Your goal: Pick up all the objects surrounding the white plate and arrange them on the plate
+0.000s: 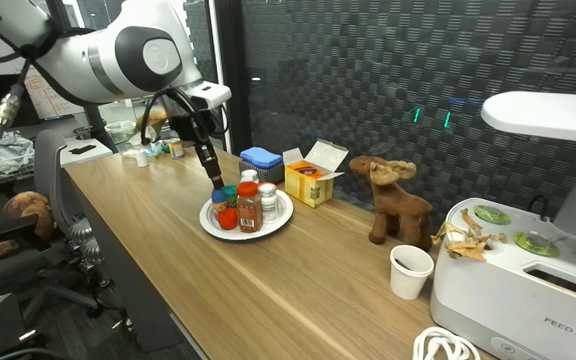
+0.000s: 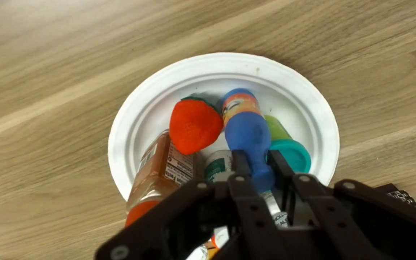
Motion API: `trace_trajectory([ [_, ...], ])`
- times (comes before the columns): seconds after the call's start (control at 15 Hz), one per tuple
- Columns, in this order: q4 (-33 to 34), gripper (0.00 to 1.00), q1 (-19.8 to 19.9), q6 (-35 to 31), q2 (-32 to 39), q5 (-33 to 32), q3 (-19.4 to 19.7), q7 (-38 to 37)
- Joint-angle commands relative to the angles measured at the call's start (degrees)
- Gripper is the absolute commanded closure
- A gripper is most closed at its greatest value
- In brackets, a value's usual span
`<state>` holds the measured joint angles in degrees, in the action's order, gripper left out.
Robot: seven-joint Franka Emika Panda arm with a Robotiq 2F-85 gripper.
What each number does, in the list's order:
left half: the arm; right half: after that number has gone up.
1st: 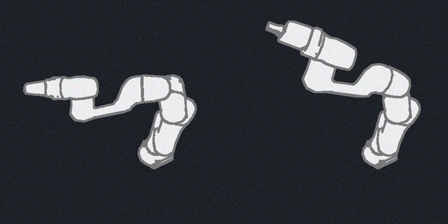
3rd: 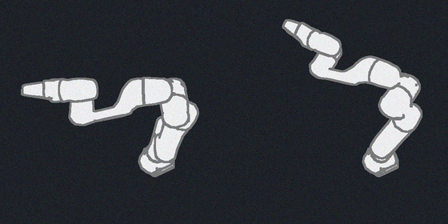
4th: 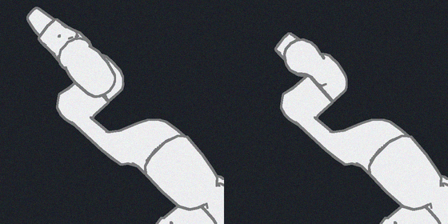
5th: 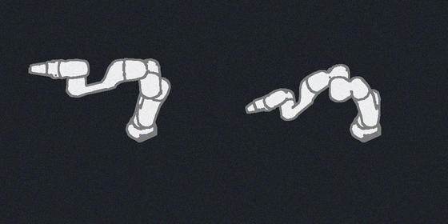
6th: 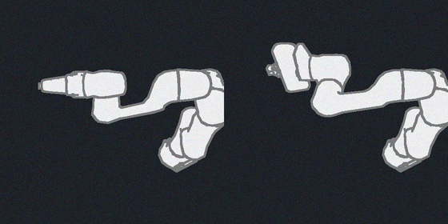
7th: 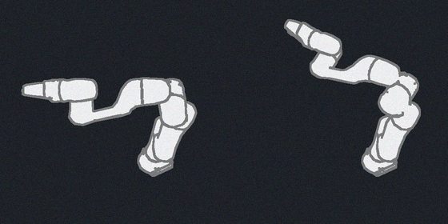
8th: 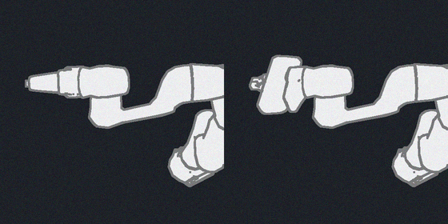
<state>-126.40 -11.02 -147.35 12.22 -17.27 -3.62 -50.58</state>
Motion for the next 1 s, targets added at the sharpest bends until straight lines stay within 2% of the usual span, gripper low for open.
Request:
trace_trajectory([
  [0.0,0.1,0.95,-1.4,-1.0,0.1,-1.3,1.1,-1.3],
  [0.53,-0.4,0.95,-1.2,-0.7,0.0,-0.4,1.1,-0.4],
  [0.6,-0.5,0.55,-1.2,-0.7,-0.1,-0.6,1.1,-0.5],
  [0.67,-0.5,0.55,-1.2,-0.7,-0.3,-0.6,1.1,-0.5],
  [0.93,-1.1,0.25,-1.3,-0.8,-1.0,-1.1,1.4,-1.1],
])
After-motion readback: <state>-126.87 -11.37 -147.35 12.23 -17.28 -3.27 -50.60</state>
